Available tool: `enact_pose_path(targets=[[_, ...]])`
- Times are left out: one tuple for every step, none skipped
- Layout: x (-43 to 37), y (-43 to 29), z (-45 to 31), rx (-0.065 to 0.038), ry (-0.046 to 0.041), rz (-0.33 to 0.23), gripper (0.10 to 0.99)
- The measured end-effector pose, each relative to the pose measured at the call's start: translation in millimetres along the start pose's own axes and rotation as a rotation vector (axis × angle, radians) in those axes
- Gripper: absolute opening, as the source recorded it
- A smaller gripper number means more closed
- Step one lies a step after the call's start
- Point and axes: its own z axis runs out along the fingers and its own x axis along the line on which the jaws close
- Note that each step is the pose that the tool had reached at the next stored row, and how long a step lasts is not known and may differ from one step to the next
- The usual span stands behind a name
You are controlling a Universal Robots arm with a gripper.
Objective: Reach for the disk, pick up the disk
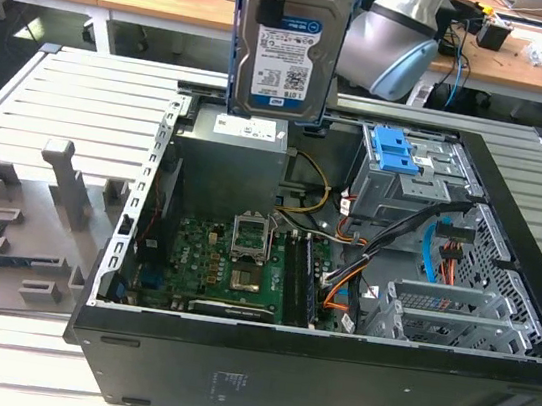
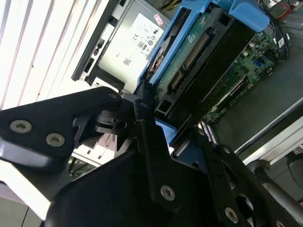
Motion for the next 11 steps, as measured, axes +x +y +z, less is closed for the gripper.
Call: enact_pose_path(targets=[[-0.1,-2.0,-0.1,0.000,0.0000,0.000,0.365],[-0.4,-6.2,-0.3,0.000,0.0000,0.000,0.365],[-0.7,-9.1,-0.3,0.000,0.0000,0.000,0.365],[-0.8,-11.4,-0.5,0.000,0.0001,0.000,0.365],[-1.0,-13.4,-0.5,0.000,0.0000,0.000,0.365],[-1.1,-15.9,-0.6,0.000,0.0000,0.000,0.365],[-1.2,-18.8,-0.7,0.000,0.0000,0.000,0.365],[-1.3,-21.1,-0.8,0.000,0.0000,0.000,0.365],[-1.4,-23.4,-0.9,0.000,0.0000,0.000,0.365],[-1.5,-25.5,-1.0,0.000,0.0000,0.000,0.365],[-1.5,-27.7,-1.1,0.000,0.0000,0.000,0.365]])
